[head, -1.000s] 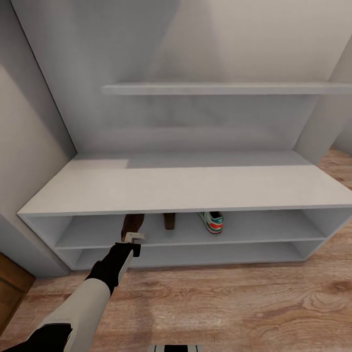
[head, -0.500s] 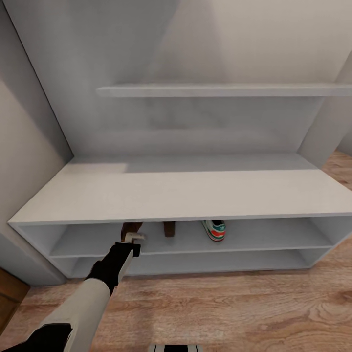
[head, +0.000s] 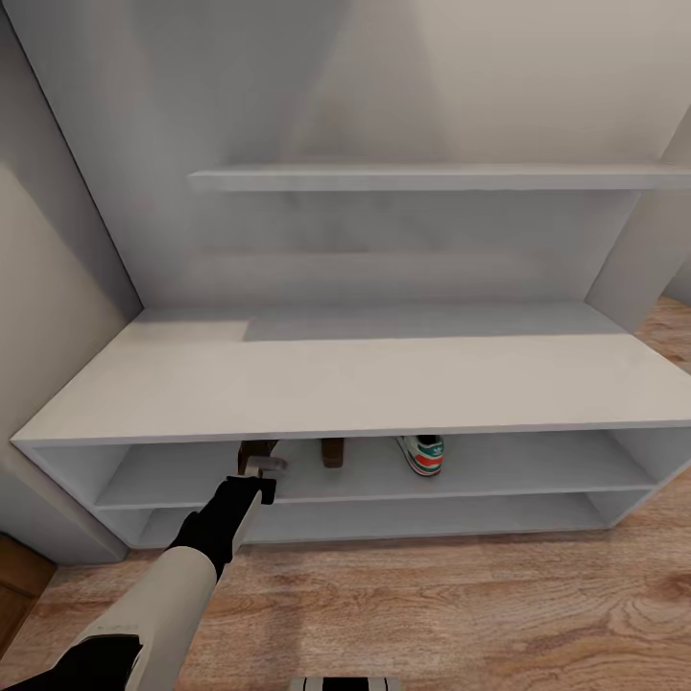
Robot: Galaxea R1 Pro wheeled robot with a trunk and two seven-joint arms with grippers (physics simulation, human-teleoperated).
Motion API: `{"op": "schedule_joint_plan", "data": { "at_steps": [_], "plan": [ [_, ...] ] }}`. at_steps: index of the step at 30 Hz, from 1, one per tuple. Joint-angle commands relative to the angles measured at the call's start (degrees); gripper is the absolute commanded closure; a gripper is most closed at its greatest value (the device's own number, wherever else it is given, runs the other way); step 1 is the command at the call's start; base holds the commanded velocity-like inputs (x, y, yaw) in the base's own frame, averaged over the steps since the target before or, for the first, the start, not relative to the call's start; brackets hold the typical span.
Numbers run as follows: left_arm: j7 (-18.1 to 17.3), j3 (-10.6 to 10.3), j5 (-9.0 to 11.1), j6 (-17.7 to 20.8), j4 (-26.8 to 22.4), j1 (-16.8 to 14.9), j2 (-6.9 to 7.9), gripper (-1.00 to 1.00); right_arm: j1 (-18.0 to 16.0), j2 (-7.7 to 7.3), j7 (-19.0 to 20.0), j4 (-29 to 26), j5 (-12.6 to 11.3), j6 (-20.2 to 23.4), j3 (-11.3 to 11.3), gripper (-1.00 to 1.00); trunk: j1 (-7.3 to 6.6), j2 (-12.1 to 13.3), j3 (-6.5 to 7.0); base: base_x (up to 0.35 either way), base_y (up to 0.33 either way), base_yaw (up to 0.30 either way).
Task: Pick up the two gym shoes and the two sandals from the corridor floor and place them onto the hallstand (shoe rack) in the corridor, making sure they are on the rack and not on the floor. Arrange them so the two gym shoes are next to each other and the two sandals are next to each other.
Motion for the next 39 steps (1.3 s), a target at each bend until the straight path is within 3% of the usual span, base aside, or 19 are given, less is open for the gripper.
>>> {"op": "schedule_joint_plan", "data": {
  "at_steps": [1, 18, 34, 35, 39],
  "plan": [
    [-0.39, 0.34, -0.13, 0.23, -0.06, 0.02, -0.08, 1.00, -0.03, 0.00, 0.32, -0.02, 0.57, -0.16, -0.14, 1.00, 0.00, -0.01, -0.04, 0.002, 0.000, 0.000],
    [-2.20, 0.34, -0.15, 0.17, -0.14, 0.02, -0.08, 1.00, -0.03, 0.00, 0.32, -0.02, 0.57, -0.15, -0.14, 1.00, 0.00, -0.01, -0.04, 0.115, -0.125, 0.000],
    [-2.26, 0.34, -0.21, 0.10, -0.14, 0.03, 0.00, 1.00, -0.03, 0.00, 0.32, -0.02, 0.57, -0.13, -0.14, 1.00, 0.00, -0.01, -0.04, 0.009, -0.010, 0.000],
    [-2.28, 0.34, -0.19, 0.10, -0.14, 0.03, 0.00, -1.00, -0.03, 0.00, 0.32, -0.02, 0.57, -0.12, -0.14, 1.00, 0.00, -0.01, -0.04, 0.000, 0.000, 0.000],
    [-2.30, 0.34, -0.17, 0.10, -0.14, 0.03, 0.00, -1.00, -0.03, 0.00, 0.32, -0.02, 0.57, -0.15, -0.12, 1.00, 0.00, -0.01, -0.04, 0.000, 0.000, 0.000]
  ]
}}
